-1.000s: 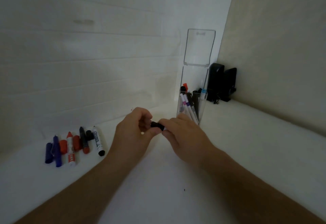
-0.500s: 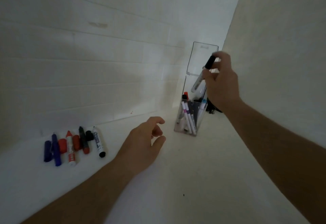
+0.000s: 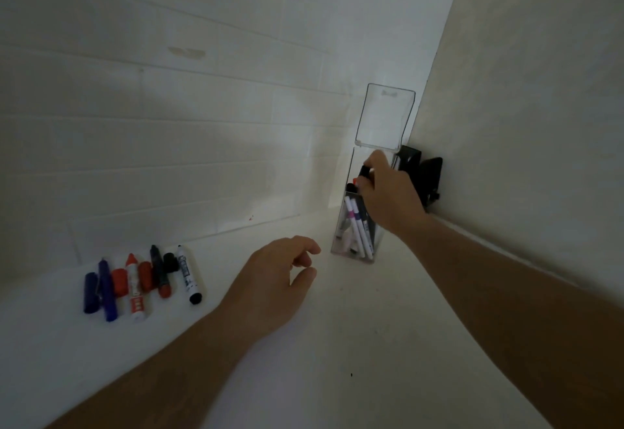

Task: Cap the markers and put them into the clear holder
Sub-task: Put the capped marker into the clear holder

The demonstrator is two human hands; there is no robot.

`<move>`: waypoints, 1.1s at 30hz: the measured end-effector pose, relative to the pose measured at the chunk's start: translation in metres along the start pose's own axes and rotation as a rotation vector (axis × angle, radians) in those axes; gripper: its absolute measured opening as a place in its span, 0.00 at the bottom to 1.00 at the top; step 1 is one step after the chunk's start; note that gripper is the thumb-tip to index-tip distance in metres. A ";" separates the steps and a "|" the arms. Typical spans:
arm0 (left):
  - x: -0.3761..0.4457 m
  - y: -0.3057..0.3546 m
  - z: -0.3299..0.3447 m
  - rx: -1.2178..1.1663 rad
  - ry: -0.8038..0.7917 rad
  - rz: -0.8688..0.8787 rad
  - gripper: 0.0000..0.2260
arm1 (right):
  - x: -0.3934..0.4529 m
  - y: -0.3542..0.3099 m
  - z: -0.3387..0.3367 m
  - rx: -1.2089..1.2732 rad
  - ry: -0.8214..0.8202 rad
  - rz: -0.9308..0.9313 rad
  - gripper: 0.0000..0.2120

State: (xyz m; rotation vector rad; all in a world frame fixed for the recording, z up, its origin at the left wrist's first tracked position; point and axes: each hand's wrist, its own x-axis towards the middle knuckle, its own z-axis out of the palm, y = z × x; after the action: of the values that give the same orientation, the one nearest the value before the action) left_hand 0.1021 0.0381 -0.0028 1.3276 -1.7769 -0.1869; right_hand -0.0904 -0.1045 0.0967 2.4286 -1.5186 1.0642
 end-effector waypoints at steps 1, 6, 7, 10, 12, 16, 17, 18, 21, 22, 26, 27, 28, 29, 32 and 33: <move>0.000 0.000 0.000 0.011 -0.002 0.005 0.11 | -0.001 0.000 0.005 -0.053 0.012 -0.016 0.05; -0.001 -0.003 0.002 0.026 -0.002 0.026 0.11 | -0.002 0.007 0.016 -0.568 -0.069 -0.228 0.06; -0.001 -0.004 0.003 0.030 0.000 0.038 0.11 | -0.002 0.008 0.015 -0.739 -0.112 -0.308 0.06; -0.001 -0.005 0.003 0.041 -0.007 0.071 0.09 | -0.002 0.002 0.008 -0.894 -0.200 -0.424 0.12; -0.002 -0.004 0.001 0.047 -0.020 0.110 0.10 | -0.002 -0.001 0.005 -0.862 -0.191 -0.448 0.14; -0.004 -0.003 -0.005 0.069 -0.046 0.135 0.12 | -0.001 -0.007 0.003 -0.578 0.006 -0.287 0.11; -0.003 -0.004 -0.007 0.079 -0.033 0.130 0.12 | -0.001 -0.008 0.004 -0.392 0.078 -0.194 0.12; -0.002 -0.005 -0.010 0.091 -0.005 0.127 0.13 | -0.003 -0.010 0.005 -0.190 0.156 -0.178 0.12; 0.004 -0.002 -0.029 0.134 0.199 0.103 0.15 | -0.025 -0.046 0.018 0.055 0.249 -0.373 0.10; 0.007 -0.002 -0.039 0.150 0.293 0.078 0.15 | -0.035 -0.062 0.027 0.112 0.229 -0.402 0.09; 0.017 -0.011 -0.098 0.228 0.529 -0.161 0.16 | -0.077 -0.121 0.071 0.334 -0.201 -0.251 0.10; 0.019 -0.017 -0.111 0.242 0.544 -0.234 0.17 | -0.087 -0.133 0.082 0.372 -0.362 -0.222 0.11; 0.021 -0.023 -0.124 0.243 0.532 -0.308 0.17 | -0.097 -0.145 0.091 0.384 -0.470 -0.233 0.12; 0.022 -0.028 -0.134 0.233 0.489 -0.377 0.17 | -0.105 -0.156 0.100 0.376 -0.510 -0.284 0.12; 0.015 -0.040 -0.151 0.226 0.304 -0.513 0.16 | -0.114 -0.172 0.110 0.317 -0.551 -0.390 0.16; 0.012 -0.042 -0.154 0.229 0.276 -0.541 0.16 | -0.112 -0.172 0.111 0.279 -0.566 -0.399 0.17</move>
State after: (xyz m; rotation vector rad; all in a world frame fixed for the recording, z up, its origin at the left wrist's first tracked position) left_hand 0.2405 0.0669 0.0714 1.8847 -1.2071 -0.0896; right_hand 0.0775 0.0214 -0.0060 3.2373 -0.9389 0.5644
